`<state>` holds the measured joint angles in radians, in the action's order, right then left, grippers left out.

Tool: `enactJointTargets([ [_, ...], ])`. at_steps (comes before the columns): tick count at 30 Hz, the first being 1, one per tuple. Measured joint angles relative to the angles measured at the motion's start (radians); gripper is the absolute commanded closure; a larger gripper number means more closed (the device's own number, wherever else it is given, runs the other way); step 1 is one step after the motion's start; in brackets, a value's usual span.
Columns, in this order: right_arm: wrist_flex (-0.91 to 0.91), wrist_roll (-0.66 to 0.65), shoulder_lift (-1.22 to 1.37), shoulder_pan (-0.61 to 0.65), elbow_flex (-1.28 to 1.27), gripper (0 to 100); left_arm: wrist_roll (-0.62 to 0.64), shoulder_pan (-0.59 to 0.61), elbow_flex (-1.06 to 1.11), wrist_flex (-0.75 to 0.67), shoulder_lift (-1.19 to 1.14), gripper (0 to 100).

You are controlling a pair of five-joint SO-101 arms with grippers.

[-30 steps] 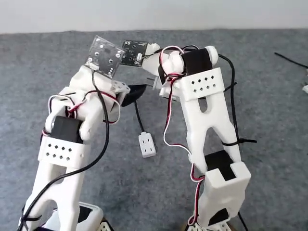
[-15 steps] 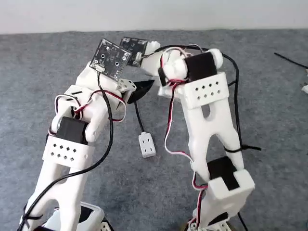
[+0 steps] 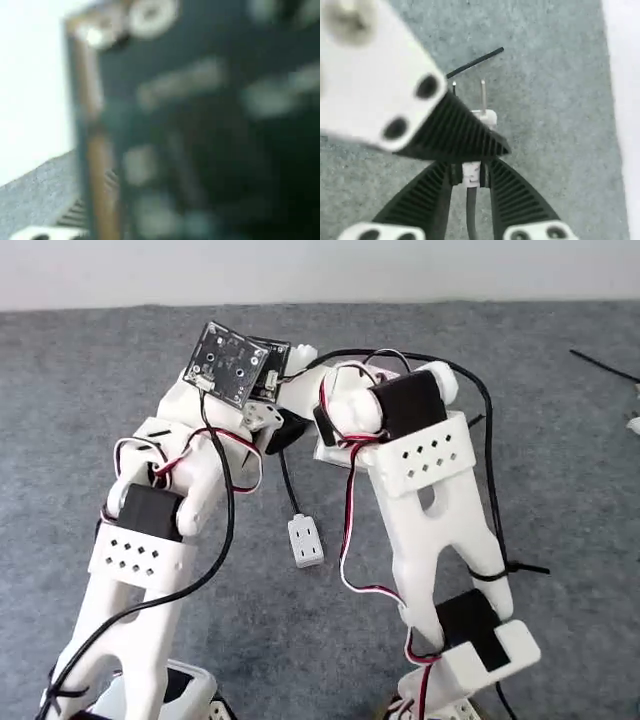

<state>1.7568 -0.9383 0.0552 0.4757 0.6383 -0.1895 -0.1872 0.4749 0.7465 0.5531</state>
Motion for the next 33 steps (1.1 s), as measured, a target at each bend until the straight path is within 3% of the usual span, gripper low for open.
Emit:
enactJointTargets([
  [33, 0.002, 0.031, -0.091, -0.002, -0.023, 98.9, 0.005, 0.0, 0.094, -0.117, 0.017, 63],
])
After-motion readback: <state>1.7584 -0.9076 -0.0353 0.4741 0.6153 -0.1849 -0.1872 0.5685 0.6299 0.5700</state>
